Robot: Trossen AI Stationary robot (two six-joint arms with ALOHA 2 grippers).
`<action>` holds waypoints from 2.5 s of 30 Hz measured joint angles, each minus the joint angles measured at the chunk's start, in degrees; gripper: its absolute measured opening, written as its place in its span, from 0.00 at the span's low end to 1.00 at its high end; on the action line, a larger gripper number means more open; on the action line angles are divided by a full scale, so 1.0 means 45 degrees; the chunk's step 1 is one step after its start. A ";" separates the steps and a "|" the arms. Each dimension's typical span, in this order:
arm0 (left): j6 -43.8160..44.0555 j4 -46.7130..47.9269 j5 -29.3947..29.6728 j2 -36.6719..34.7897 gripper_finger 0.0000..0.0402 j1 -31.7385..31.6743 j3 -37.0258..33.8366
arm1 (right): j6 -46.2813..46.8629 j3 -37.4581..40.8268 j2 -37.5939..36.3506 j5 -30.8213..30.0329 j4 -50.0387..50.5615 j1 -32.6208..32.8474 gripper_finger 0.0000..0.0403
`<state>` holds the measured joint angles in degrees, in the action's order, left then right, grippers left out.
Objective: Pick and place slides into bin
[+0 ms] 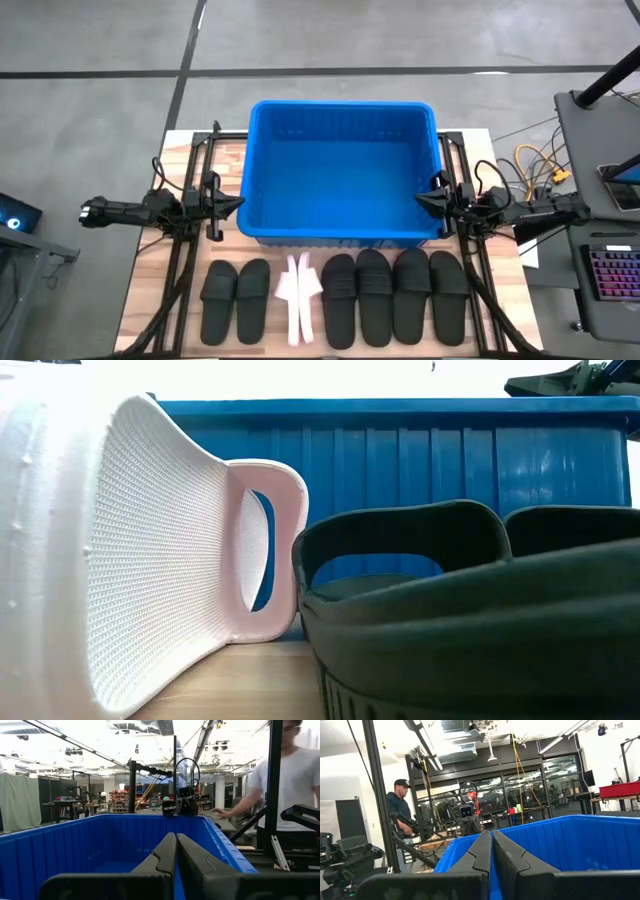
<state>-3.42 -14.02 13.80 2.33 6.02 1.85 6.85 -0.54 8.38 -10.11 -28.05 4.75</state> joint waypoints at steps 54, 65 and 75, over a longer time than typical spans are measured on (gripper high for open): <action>0.0000 0.0000 -0.0002 0.0000 0.00 0.0000 0.0000 | 0.0588 -0.0017 0.0083 -0.0670 -0.0478 -0.0010 0.02; 0.0000 0.0000 -0.0005 0.0000 0.00 0.0000 0.0000 | 0.1841 0.0005 0.0152 -0.1472 -0.2541 -0.0010 0.02; 0.0036 -0.0807 0.0745 -0.0004 0.00 -0.0005 0.0000 | 0.4946 0.0005 0.0164 -0.1464 -0.5388 -0.0010 0.02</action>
<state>-3.26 -17.65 17.15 2.31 6.00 1.85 29.11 -0.51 9.12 -16.70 -52.29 4.71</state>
